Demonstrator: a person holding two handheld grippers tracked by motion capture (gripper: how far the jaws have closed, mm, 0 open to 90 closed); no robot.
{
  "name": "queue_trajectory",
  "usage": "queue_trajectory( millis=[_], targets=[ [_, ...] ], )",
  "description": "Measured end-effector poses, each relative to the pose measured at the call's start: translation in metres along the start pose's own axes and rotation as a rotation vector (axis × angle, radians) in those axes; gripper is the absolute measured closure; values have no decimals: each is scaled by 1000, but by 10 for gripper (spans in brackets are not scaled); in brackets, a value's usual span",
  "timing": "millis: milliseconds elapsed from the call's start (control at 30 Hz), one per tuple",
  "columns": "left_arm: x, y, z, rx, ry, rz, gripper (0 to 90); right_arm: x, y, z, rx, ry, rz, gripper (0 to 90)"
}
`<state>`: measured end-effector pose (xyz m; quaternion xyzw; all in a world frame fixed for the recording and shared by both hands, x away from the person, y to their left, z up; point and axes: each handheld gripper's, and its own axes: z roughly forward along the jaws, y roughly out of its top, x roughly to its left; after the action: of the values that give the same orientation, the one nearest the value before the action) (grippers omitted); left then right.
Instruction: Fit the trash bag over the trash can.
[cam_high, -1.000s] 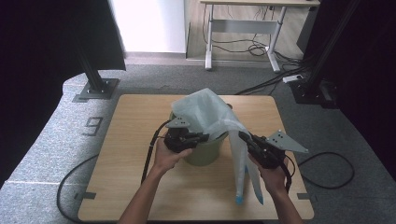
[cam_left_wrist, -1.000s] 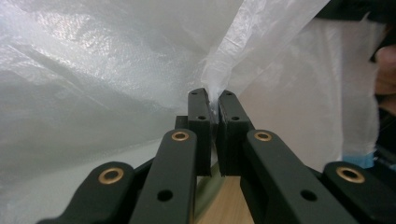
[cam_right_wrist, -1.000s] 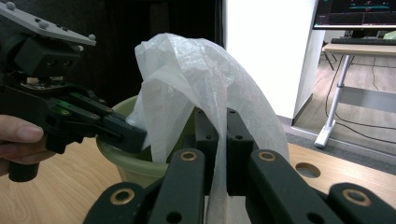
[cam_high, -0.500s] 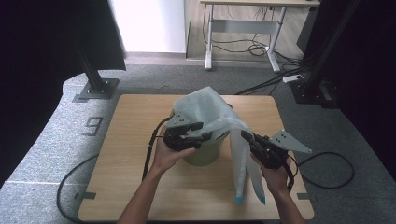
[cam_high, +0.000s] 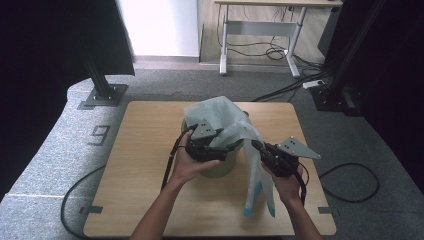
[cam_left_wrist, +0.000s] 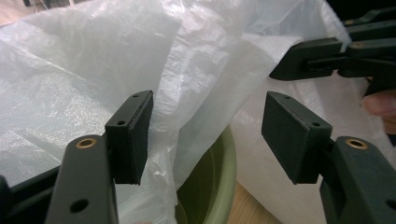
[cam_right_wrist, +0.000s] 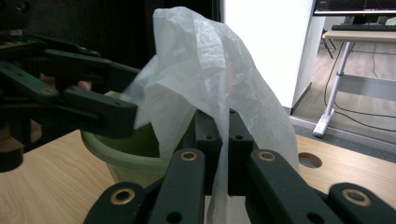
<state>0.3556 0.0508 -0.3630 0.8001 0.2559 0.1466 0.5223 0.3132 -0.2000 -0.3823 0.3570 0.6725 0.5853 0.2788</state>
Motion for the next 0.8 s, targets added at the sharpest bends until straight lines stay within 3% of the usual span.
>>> queue_trajectory(
  millis=[133,333,500,567,700,800],
  targets=[
    [-4,0,7,22,3,15,369,1,2,-1,-18,11,-6,857],
    [-4,0,14,36,20,-5,444,3,5,-3,-33,23,-7,858],
    [-4,-1,18,43,38,-2,591,4,3,-2,-30,29,-4,857],
    [-2,-1,18,38,20,-20,681,3,1,-2,-25,30,0,841],
    [2,-1,17,31,-12,-60,833,4,-6,-5,-3,10,12,658],
    [5,-1,17,28,-26,-80,879,10,-20,-11,-4,-64,14,492]
  ],
)
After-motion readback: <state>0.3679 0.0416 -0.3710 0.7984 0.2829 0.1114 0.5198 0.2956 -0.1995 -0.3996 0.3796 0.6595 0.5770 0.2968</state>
